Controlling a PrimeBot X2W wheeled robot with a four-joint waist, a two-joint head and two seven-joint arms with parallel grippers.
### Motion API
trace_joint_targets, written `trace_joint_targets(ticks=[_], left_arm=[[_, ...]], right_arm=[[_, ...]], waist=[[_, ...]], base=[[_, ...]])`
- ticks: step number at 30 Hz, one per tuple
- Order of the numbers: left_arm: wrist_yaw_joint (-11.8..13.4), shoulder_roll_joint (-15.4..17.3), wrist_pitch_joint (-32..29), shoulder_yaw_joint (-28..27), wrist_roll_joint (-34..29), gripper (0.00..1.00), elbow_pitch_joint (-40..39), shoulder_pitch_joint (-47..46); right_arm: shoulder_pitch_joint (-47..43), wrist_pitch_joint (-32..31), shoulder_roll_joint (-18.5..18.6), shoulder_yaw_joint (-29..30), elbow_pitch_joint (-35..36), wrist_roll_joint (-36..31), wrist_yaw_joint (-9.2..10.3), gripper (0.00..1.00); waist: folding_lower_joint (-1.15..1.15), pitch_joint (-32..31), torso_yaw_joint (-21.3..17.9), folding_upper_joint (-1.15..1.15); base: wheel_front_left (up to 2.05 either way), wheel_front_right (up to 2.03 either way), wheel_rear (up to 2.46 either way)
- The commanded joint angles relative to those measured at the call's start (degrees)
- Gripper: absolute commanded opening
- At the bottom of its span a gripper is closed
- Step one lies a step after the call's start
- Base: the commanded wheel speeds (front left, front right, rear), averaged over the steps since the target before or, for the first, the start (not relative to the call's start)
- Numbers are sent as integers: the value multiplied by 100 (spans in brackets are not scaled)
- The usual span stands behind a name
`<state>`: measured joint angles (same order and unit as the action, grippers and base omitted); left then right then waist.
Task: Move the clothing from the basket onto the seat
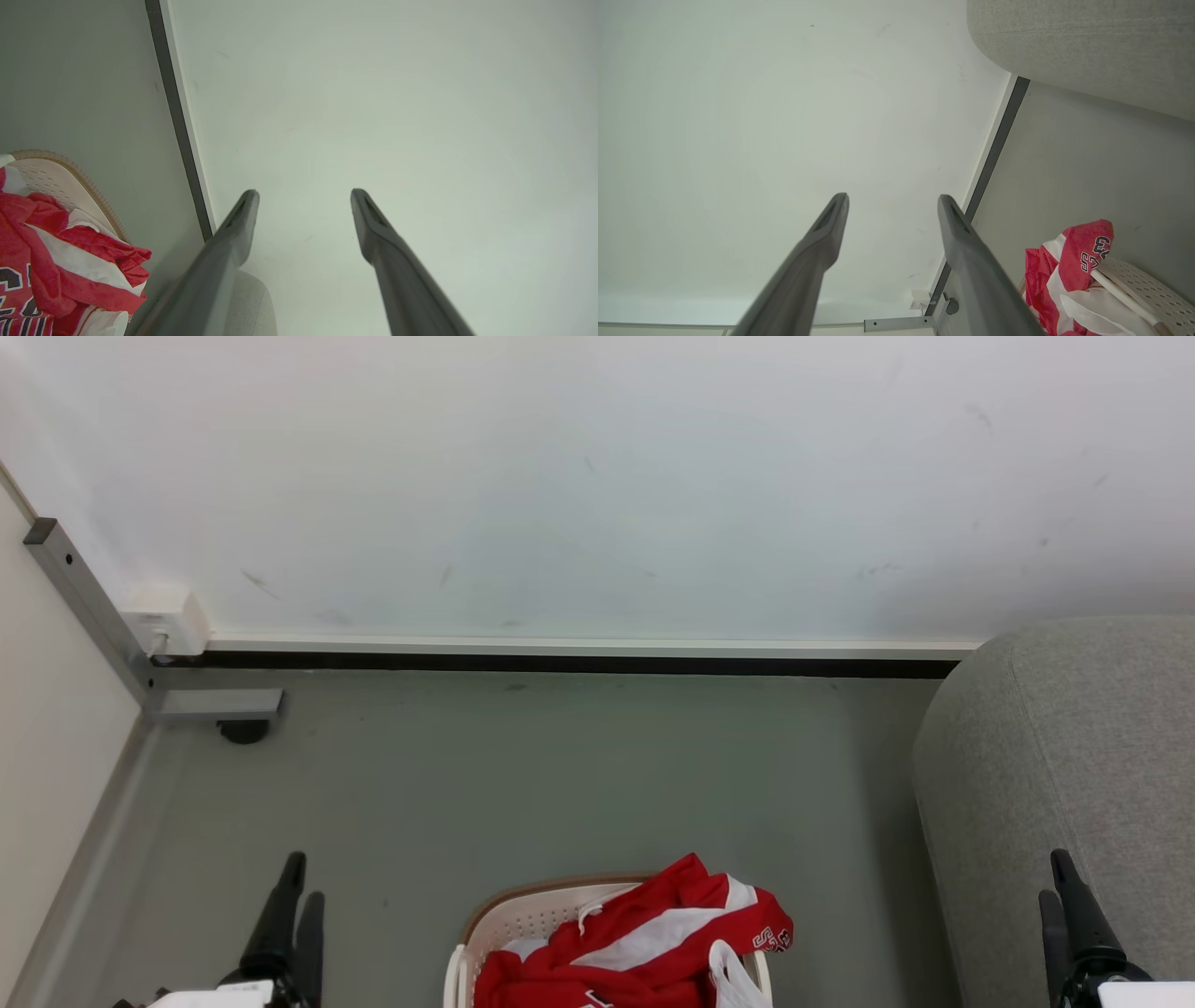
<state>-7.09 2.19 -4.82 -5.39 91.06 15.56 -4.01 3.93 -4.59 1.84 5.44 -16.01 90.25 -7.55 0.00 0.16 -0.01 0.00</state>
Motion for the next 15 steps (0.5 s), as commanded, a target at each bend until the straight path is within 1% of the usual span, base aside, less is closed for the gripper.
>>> trace_joint_targets(ticks=[1, 5, 9, 15], left_arm=[[-15, 31, 93, 8, -113, 100, -132, -30], [-11, 34, 201, 34, -398, 100, -171, 6], [6, 37, 308, 70, -784, 100, -228, 40], [35, 42, 457, 140, -1545, 100, -333, 100]], right_arm=[[44, 68, 46, -21, 124, -213, 1, 100], [28, 179, 50, -51, 176, -749, 1, 100], [11, 282, 55, -117, 258, -1437, 2, 100], [-28, 432, 62, -258, 329, -2282, 2, 100]], waist=[[0, 0, -2, 0], [0, 1, -7, 0], [0, 3, -11, 0], [0, 5, -17, 0]], base=[[0, 0, 0], [0, 0, 0], [0, 0, 0], [0, 0, 0]])
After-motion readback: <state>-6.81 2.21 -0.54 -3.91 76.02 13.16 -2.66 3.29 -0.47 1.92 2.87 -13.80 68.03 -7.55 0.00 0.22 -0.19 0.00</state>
